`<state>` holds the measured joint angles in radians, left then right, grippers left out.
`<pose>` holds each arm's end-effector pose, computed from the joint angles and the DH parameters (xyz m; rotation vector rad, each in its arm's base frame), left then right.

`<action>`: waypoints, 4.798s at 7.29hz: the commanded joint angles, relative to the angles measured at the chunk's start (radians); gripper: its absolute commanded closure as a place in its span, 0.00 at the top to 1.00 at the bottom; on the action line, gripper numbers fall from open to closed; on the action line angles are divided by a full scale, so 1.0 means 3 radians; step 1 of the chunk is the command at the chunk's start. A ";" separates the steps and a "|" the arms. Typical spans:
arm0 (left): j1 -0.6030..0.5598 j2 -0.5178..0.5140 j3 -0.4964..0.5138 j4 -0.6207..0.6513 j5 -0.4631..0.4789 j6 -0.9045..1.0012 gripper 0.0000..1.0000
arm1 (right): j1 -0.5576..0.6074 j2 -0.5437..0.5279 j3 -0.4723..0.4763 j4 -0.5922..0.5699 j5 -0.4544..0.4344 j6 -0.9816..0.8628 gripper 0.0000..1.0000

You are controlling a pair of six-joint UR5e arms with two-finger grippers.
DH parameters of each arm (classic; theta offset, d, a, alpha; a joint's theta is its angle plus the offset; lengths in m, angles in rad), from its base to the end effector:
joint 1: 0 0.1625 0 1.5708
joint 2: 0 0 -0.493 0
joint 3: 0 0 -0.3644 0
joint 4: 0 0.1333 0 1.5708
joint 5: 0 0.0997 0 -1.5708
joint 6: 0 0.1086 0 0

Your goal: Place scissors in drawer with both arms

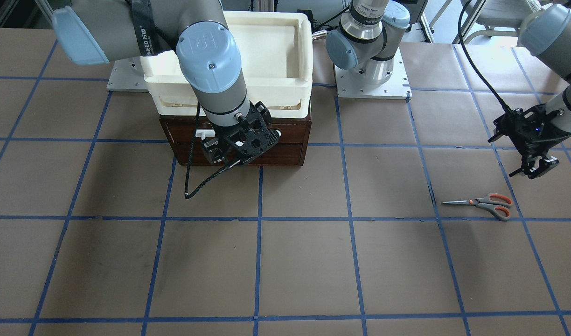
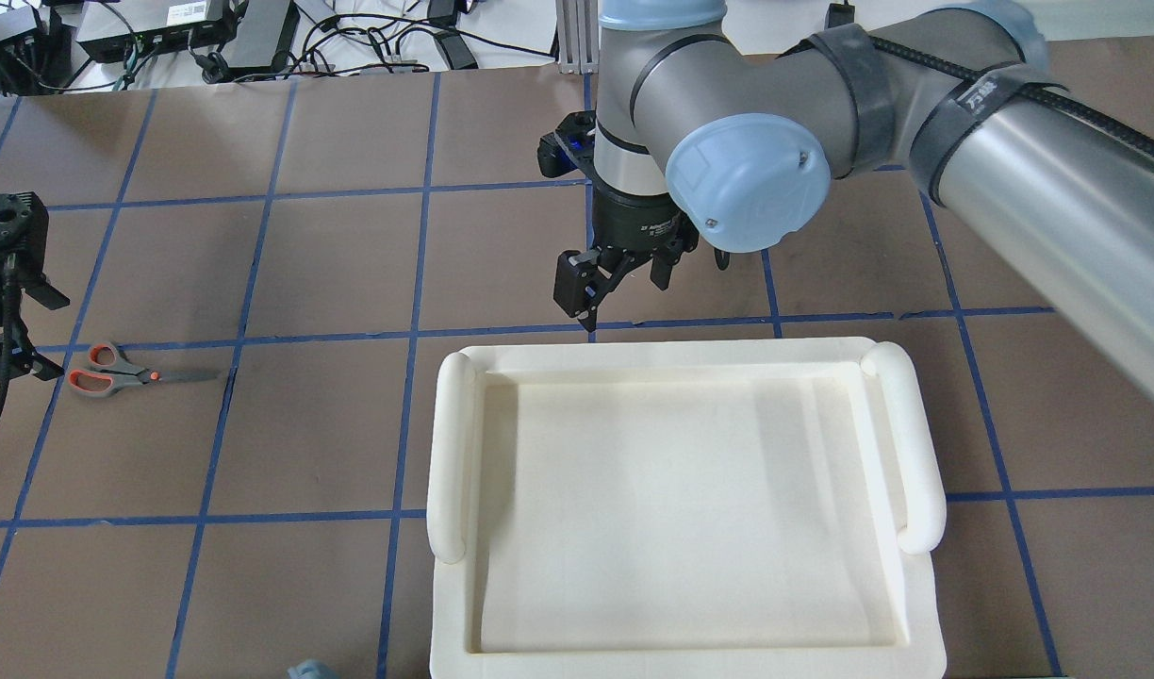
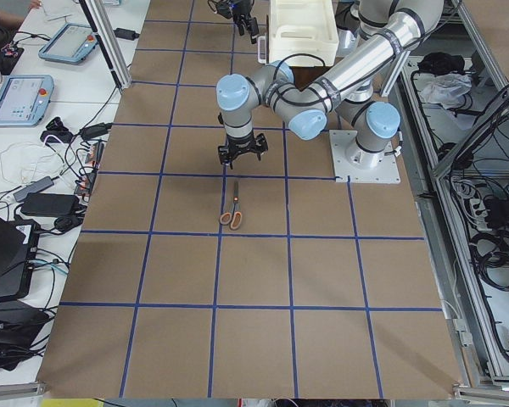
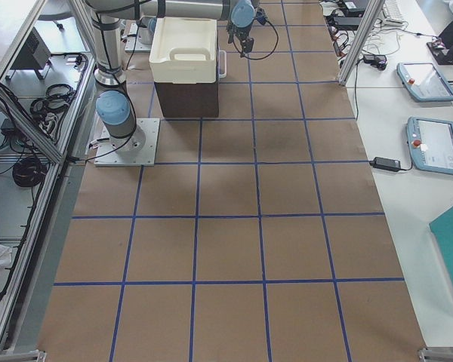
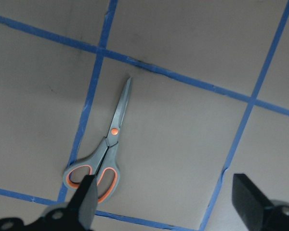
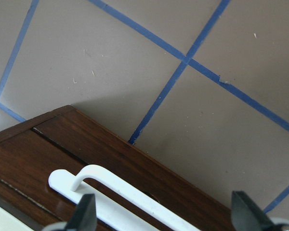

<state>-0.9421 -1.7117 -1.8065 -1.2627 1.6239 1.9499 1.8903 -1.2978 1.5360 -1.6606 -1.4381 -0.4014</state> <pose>0.1910 -0.4795 0.4016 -1.8974 -2.4371 -0.1082 0.3191 -0.4945 0.4301 -1.0427 2.8083 0.2143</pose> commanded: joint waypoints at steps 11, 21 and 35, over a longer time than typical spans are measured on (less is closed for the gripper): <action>0.0220 -0.0998 -0.0242 0.1335 -0.0141 0.1426 1.00 | -0.0012 0.0138 0.0218 -0.0074 -0.0059 -0.3172 1.00; 0.0200 -0.1034 -0.0263 0.1274 -0.0146 0.1517 0.51 | -0.0012 0.0240 0.0229 -0.0048 -0.0202 -0.3085 0.48; 0.0154 -0.0759 -0.0043 0.1061 -0.0162 0.1539 0.00 | -0.0124 0.0813 -0.0681 -0.0094 -0.0222 -0.3151 0.48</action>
<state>-0.8895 -1.9709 -1.8369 -0.9063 1.5751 2.4134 1.8589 -1.0649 1.3466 -1.6883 -1.5067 -1.3429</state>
